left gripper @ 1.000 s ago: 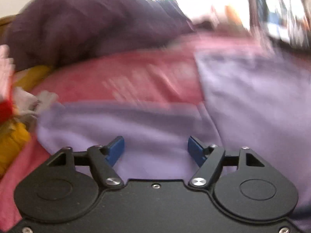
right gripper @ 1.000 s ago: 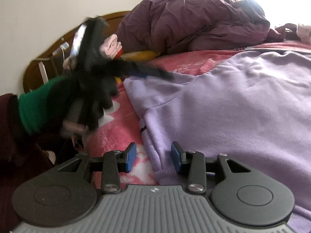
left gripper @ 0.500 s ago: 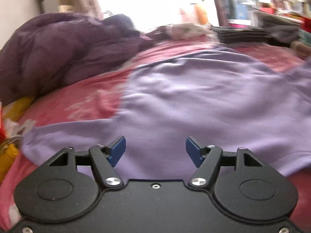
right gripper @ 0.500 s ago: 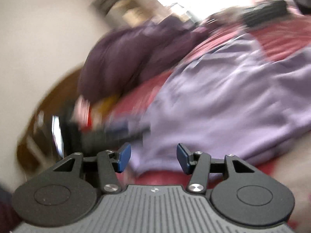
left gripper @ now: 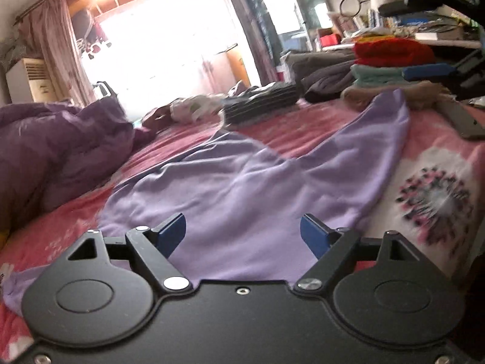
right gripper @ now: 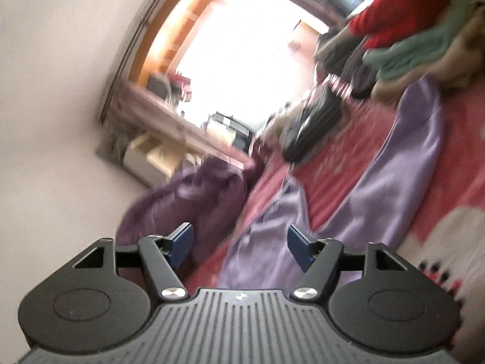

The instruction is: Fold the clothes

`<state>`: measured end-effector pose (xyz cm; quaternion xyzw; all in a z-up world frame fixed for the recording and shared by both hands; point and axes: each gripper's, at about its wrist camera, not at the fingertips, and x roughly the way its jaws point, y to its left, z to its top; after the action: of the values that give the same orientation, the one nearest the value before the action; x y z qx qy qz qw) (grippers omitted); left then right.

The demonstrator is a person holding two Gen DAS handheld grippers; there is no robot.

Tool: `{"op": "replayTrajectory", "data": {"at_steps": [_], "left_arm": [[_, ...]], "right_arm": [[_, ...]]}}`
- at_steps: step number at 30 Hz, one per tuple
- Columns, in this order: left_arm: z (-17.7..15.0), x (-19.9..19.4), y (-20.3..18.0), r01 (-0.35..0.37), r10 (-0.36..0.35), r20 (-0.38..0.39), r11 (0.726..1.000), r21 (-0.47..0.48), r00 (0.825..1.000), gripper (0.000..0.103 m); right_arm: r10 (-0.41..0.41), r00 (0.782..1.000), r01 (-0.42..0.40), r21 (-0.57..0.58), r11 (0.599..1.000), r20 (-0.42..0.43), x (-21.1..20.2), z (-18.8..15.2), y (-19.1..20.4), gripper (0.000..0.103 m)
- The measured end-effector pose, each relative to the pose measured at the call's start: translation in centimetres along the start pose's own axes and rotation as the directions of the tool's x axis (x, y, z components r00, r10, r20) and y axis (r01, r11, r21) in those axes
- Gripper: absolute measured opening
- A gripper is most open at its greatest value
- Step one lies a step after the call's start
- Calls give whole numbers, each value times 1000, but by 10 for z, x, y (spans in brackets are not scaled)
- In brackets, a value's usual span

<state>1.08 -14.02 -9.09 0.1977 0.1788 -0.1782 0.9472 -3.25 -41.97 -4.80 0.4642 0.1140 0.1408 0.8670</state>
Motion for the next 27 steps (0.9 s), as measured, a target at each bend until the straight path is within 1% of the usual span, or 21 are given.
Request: {"op": "replayTrajectory", "data": {"at_steps": [2,3,6,8,9,12,14,15,17,20,21,25,27], "left_arm": [[1,8,-20,77,-75,-51,996,51,996,83],[0,11,-33,93,-88,-63,991,96,994,83],[-3,16,-72,99,-86,-64,964,245,994,83],[-4,23,-96,102,-85,-65,943,317,994,83],[-2,27,-105,97,-80,-64,938,334,995,83],[7,44,-129,96,-78,-62,919,383,995,81],[15,58,-145,95,-78,-57,901,424,995,79],[19,64,-153,93,-78,-52,891,445,996,76],[29,77,-170,88,-78,-40,866,492,996,74],[46,100,-196,75,-74,-25,825,561,997,63],[51,108,-205,69,-69,-22,811,581,997,60],[68,133,-236,42,-52,-2,778,627,999,53],[75,144,-250,25,-40,9,761,648,999,47]], "right_arm": [[11,999,-12,20,1000,45,-10,12,-13,72],[20,998,-23,34,999,63,-14,15,-20,72],[59,989,-70,81,994,134,-26,22,-47,73],[55,984,-74,108,991,169,-31,27,-69,74],[52,981,-77,133,988,185,-32,30,-79,74],[65,961,-140,268,953,269,-39,41,-109,74],[68,950,-160,288,944,306,-43,48,-120,76],[69,944,-171,298,939,324,-46,51,-126,76],[70,930,-192,318,929,360,-50,57,-137,76],[68,909,-223,344,912,411,-55,67,-154,76],[64,906,-226,351,909,418,-57,68,-156,76],[73,895,-248,355,901,441,-56,72,-162,76],[71,885,-266,376,888,460,-60,74,-168,76]]}}
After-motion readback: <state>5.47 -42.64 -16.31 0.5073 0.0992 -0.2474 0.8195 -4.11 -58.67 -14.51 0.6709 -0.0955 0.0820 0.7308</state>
